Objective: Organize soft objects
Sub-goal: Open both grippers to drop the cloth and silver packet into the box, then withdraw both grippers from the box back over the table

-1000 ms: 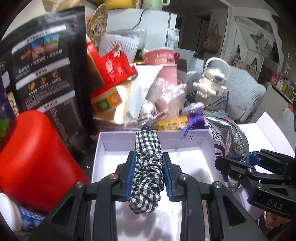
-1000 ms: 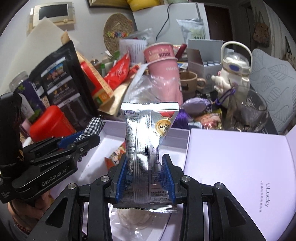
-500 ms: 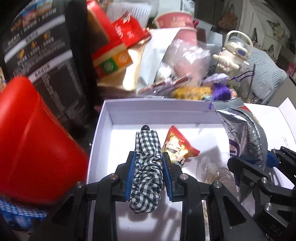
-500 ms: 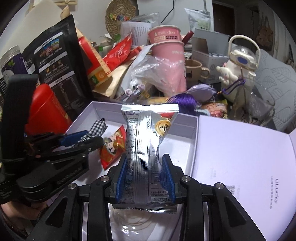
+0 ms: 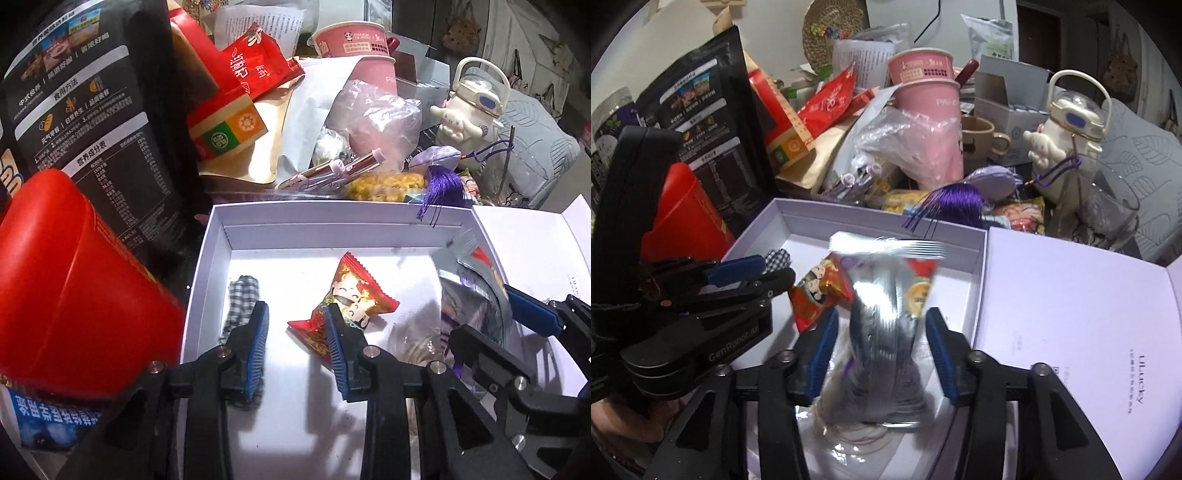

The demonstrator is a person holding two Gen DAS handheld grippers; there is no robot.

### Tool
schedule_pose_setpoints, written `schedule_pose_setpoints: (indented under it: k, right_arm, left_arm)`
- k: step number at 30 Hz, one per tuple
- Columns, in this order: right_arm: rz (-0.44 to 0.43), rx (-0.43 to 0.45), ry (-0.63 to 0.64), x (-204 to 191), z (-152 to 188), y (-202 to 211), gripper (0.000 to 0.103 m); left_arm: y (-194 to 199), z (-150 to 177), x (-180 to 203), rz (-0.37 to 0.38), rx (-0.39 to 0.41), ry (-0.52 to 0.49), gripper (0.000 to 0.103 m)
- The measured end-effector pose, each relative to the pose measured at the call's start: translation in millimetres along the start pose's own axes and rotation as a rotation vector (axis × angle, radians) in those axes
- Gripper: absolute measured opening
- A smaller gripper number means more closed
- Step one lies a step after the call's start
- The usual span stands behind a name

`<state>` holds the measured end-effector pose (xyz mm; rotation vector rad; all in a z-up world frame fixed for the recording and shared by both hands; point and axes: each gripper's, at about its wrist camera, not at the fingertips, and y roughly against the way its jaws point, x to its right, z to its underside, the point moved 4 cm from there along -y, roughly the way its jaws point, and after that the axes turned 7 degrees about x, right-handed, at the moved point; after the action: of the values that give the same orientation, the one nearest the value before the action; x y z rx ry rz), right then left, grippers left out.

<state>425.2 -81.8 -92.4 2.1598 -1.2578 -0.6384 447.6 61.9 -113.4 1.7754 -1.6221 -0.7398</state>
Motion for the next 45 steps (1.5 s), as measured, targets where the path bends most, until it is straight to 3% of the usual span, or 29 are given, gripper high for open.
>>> schedule_pose_setpoints:
  k: [4, 5, 20, 33, 38, 45]
  right_arm:
    - [0.020, 0.014, -0.003, 1.2, -2.7, 10.1, 0.052]
    - [0.025, 0.015, -0.003, 0.9, -3.4, 11.6, 0.054]
    - [0.067, 0.120, 0.005, -3.6, -33.8, 79.0, 0.054]
    - [0.078, 0.272, 0.038, -25.5, -46.9, 167.5, 0.058]
    - [0.078, 0.335, 0.046, -34.6, -40.4, 206.1, 0.065]
    - [0.070, 0.405, 0.056, -41.7, -25.5, 253.8, 0.070]
  left_arm:
    - [8.6, -0.8, 1.7, 0.001, 0.014, -0.008, 0.057]
    - [10.5, -3.0, 1.8, 0.000, 0.019, -0.010, 0.058]
    - [73.5, -30.9, 2.8, 0.028, 0.134, 0.010, 0.058]
    - [173.5, -38.5, 10.4, 0.054, 0.310, -0.009, 0.059]
    - [212.9, -30.4, 11.6, 0.077, 0.373, -0.006, 0.076]
    - [263.9, -15.5, 15.6, 0.078, 0.424, -0.020, 0.077]
